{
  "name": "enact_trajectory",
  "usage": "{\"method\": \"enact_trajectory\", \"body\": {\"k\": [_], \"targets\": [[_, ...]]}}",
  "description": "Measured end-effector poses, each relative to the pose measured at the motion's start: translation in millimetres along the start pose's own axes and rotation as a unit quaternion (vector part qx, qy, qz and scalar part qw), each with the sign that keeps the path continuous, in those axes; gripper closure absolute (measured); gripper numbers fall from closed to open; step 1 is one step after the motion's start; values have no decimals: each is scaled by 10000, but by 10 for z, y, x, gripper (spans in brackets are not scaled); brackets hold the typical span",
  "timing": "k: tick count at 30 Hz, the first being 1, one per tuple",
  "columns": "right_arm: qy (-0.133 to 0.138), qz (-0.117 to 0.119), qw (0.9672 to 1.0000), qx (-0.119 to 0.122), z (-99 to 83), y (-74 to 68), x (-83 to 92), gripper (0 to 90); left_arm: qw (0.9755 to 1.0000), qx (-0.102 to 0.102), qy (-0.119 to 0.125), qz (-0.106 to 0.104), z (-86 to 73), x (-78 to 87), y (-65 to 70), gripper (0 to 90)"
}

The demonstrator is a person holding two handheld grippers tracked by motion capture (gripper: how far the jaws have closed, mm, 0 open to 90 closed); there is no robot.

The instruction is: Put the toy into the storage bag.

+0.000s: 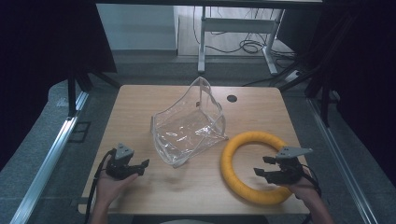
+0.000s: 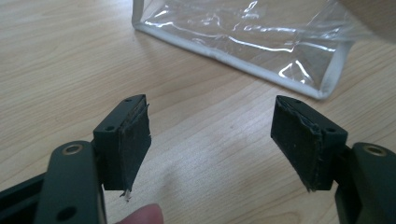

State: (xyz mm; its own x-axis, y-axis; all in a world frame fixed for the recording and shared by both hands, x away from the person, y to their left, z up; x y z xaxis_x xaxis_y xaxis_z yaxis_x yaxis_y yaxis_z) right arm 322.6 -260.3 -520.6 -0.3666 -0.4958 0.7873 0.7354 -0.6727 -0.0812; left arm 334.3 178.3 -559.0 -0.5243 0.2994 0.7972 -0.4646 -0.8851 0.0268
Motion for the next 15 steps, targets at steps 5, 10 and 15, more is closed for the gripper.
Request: {"method": "enact_trajectory", "body": {"k": [5,10,15], "targets": [[-292,270,9991,141,32,-129,-101,350,10000,33,1,-6,-2,-5,2,280],[-538,307,9977,266,17,-224,-147,345,10000,58,50,-20,19,2,17,280],[-800,346,9956,336,-31,-297,-228,340,10000,37,-15,3,13,-24,19,277]]}}
Point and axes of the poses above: each handheld gripper's, and its own axes: x roughly backward along the jaws, z roughly out of its top, y roughly to its right, the point moved 9 cm from there along -x, roughly forward along the jaws, and after that the axes turned 10 degrees about -y, right-handed, at the moved point
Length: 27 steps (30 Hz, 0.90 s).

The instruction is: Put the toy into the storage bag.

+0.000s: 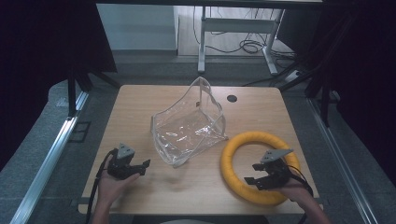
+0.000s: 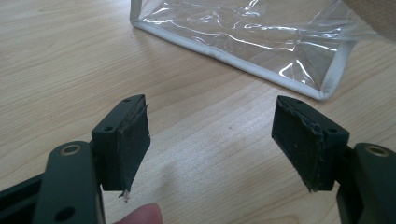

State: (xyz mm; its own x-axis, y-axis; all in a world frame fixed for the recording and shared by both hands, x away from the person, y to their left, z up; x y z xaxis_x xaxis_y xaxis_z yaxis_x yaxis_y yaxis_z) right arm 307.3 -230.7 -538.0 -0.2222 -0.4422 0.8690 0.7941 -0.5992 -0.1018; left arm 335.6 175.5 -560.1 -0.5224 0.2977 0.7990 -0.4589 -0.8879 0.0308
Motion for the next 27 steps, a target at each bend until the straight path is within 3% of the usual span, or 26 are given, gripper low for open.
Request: {"method": "enact_trajectory", "body": {"k": [14,15,20,24,27], "targets": [[-733,133,9970,230,-63,-228,-245,310,10000,-54,-22,5,10,-3,20,272],[-934,170,9948,361,-92,-285,-287,310,10000,-51,-22,6,10,-6,21,271],[-1267,226,9901,557,-145,-369,-367,311,10000,-84,-46,25,7,-26,29,269],[-1798,88,9803,814,-221,-399,-465,349,9999,-123,-71,55,3,-43,37,268],[-1976,26,9764,867,-237,-407,-499,367,9999,-126,-62,64,5,-45,37,267]]}}
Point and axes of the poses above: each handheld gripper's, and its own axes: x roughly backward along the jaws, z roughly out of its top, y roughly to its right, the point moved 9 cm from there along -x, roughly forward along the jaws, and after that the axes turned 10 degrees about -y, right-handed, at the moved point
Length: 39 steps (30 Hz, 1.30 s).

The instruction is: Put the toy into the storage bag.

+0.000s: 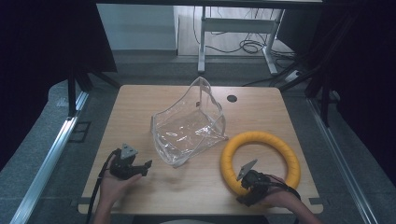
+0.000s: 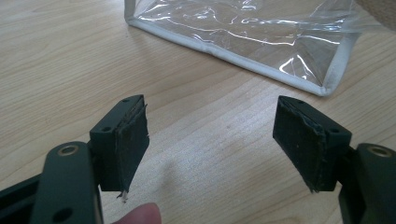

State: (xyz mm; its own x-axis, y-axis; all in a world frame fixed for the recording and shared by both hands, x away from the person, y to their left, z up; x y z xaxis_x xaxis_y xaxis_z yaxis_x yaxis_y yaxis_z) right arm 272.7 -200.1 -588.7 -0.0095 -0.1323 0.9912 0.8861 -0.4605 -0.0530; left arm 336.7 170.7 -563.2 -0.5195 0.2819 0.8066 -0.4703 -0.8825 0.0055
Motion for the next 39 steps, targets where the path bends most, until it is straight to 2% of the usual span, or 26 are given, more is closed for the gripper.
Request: {"method": "enact_trajectory", "body": {"k": [2,3,4,6,10,14,22,27,28,29,30,32,33,38,39], "targets": [[-39,-32,10000,25,22,1,-6,403,10000,6,9,5,3,-1,-1,267],[-129,-103,9999,-5,28,26,2,459,10000,5,6,11,3,-3,-1,267],[-129,-123,9998,0,34,34,1,475,10000,-2,4,8,3,-5,1,267],[-198,-134,9997,61,39,45,1,480,10000,-5,0,12,3,-7,2,265],[-359,-166,9992,8,48,39,1,487,10000,-12,-12,28,1,-16,6,264],[-475,-130,9988,1,55,51,4,493,10000,-49,-47,57,-5,-33,17,263],[-348,149,9992,-130,51,60,22,499,9999,-64,-57,83,-6,-43,10,264],[-185,370,9990,-170,62,79,108,500,9999,-82,-60,81,-7,-43,11,264],[7,540,9983,-241,73,96,187,501,9999,-114,-48,80,-6,-38,6,264],[7,540,9983,-241,73,96,187,501,9999,-114,-48,80,-6,-38,6,264],[209,692,9968,-354,83,108,266,501,9999,-101,-31,77,-5,-33,0,264],[305,743,9961,-367,85,120,303,501,9999,-112,-42,87,-8,-30,-6,264],[488,839,9944,-413,87,143,379,502,9999,-107,-48,97,-12,-28,-13,265],[951,1093,9879,-556,93,207,563,503,9999,-100,-37,96,-11,-26,-17,265],[951,1093,9879,-556,93,207,563,503,9999,-100,-37,96,-11,-26,-17,265]]}}
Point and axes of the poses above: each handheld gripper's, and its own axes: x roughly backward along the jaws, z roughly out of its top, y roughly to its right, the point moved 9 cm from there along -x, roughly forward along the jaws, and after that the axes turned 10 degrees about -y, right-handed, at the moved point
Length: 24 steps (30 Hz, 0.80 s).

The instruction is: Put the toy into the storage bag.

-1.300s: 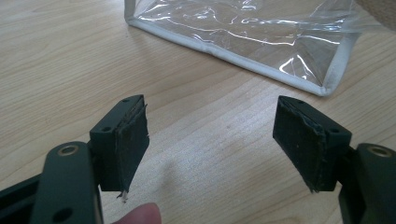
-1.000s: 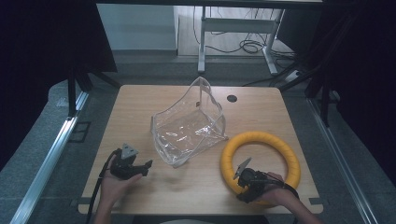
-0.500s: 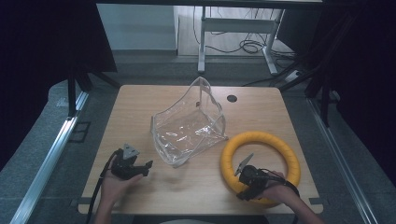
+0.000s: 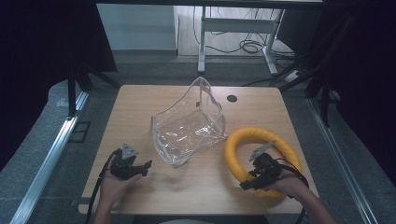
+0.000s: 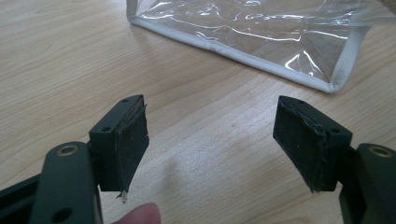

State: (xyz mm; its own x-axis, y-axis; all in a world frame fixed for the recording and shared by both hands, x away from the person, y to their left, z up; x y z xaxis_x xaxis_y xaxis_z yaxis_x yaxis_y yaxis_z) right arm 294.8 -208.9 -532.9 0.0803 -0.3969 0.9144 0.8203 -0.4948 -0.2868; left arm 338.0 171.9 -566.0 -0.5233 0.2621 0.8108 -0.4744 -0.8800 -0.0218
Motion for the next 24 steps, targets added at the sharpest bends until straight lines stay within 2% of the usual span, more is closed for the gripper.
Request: {"method": "enact_trajectory", "body": {"k": [1,2,3,4,10,12,15,24], "targets": [[237,102,9997,-52,19,16,95,503,10000,-4,5,-2,1,1,2,265],[237,102,9997,-52,19,16,95,503,10000,-4,5,-2,1,1,2,264],[439,159,9989,-80,32,34,172,503,10000,-4,7,7,0,1,1,265],[533,189,9983,-113,37,38,208,503,10000,-25,-16,95,-5,-4,-10,265],[1011,228,9944,-196,62,82,369,503,9999,-45,-35,103,-7,-12,-5,265],[1089,255,9935,-210,64,89,392,503,9999,-36,-24,99,-5,-9,-6,265],[1378,382,9893,-282,65,115,480,503,9999,-46,-28,111,-8,-5,-6,265],[2011,471,9774,-455,50,181,702,503,9999,-31,-3,107,-2,-6,-3,265]]}}
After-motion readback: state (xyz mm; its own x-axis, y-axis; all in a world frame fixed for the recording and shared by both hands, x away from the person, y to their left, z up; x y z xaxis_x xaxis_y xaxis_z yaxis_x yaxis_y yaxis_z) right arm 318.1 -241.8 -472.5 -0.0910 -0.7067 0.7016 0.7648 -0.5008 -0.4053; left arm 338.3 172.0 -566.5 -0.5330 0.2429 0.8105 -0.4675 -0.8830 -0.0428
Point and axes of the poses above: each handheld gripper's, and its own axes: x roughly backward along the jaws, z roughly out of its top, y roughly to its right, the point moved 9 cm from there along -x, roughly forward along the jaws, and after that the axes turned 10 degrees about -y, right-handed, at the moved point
